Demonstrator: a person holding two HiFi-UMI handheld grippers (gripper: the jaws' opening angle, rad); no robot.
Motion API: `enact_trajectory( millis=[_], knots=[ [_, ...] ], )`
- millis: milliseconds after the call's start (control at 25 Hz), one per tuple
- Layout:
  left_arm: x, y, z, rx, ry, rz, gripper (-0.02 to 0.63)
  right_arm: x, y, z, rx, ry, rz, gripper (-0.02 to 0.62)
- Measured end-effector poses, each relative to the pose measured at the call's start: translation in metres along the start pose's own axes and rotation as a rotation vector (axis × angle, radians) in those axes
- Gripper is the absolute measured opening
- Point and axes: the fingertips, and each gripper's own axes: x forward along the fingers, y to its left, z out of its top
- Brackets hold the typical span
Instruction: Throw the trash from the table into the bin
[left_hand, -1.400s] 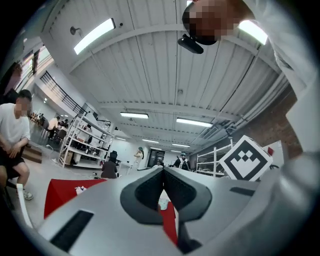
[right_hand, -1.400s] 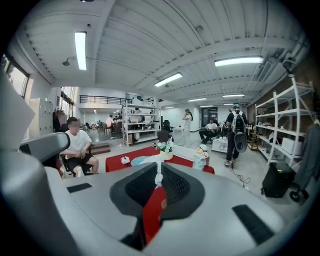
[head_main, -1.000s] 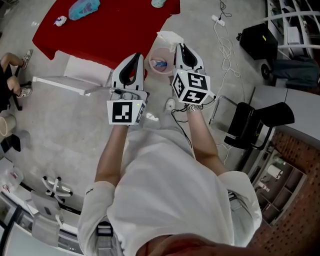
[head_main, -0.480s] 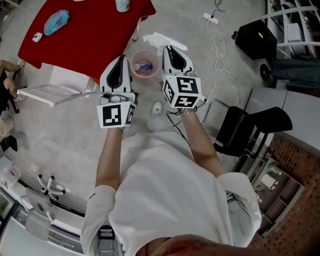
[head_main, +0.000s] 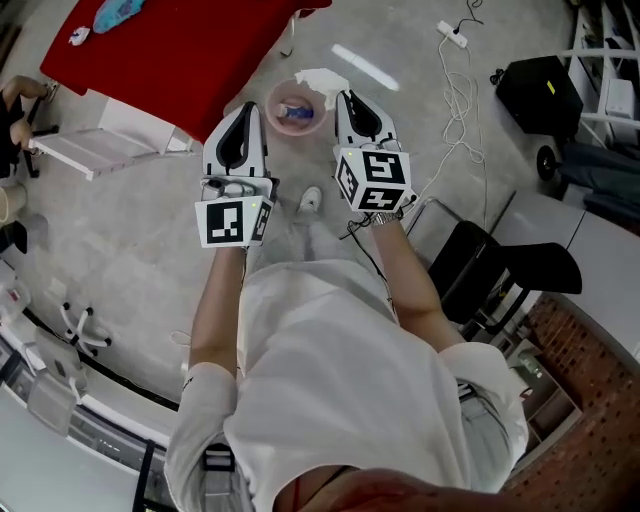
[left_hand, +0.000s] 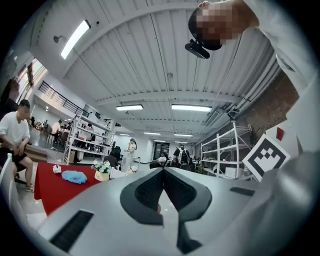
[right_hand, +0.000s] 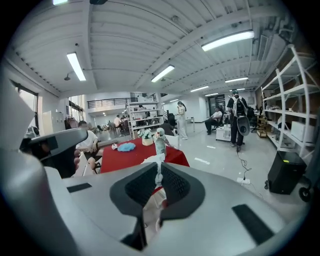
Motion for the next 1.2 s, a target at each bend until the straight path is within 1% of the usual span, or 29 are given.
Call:
enact_trajectory(
  millis=[200,320,360,440,520,560,640,720,920,1080,1200],
  knots=[
    [0.013,0.02,-0.041,0.011,0.059,0.026,0.005,0.03,-0.013,-0.042,0.038,0.069,-0.018,0.028],
    [0.024,0.022,-0.071,0.027,0.102,-0.001,0.005,0.044,-0.017,-0.065,0.04,0.103,-0.028,0.028],
    [0.028,0.022,-0.082,0.016,0.113,-0.015,0.005,0.05,-0.017,-0.074,0.032,0.115,-0.03,0.028],
    [0.035,0.027,-0.102,-0.038,0.117,-0.036,0.005,0.068,-0.016,-0.094,0.016,0.135,-0.026,0.028],
    [0.042,0.03,-0.121,-0.086,0.107,-0.049,0.005,0.089,-0.019,-0.121,0.04,0.161,-0.015,0.028],
    [0.045,0.031,-0.131,-0.094,0.108,-0.051,0.005,0.097,-0.022,-0.136,0.067,0.178,-0.013,0.028],
    [0.053,0.032,-0.154,-0.08,0.122,-0.051,0.005,0.112,-0.031,-0.166,0.114,0.21,-0.026,0.028],
    [0.06,0.035,-0.182,-0.067,0.139,-0.051,0.005,0.127,-0.039,-0.195,0.128,0.233,-0.041,0.028],
    [0.069,0.049,-0.267,-0.053,0.171,-0.047,0.005,0.169,-0.056,-0.278,0.113,0.277,-0.043,0.028],
    [0.08,0.057,-0.334,-0.037,0.184,-0.048,0.005,0.204,-0.078,-0.341,0.112,0.297,-0.054,0.028],
    [0.084,0.068,-0.382,-0.041,0.191,-0.043,0.005,0.234,-0.085,-0.389,0.099,0.323,-0.048,0.028]
  ],
)
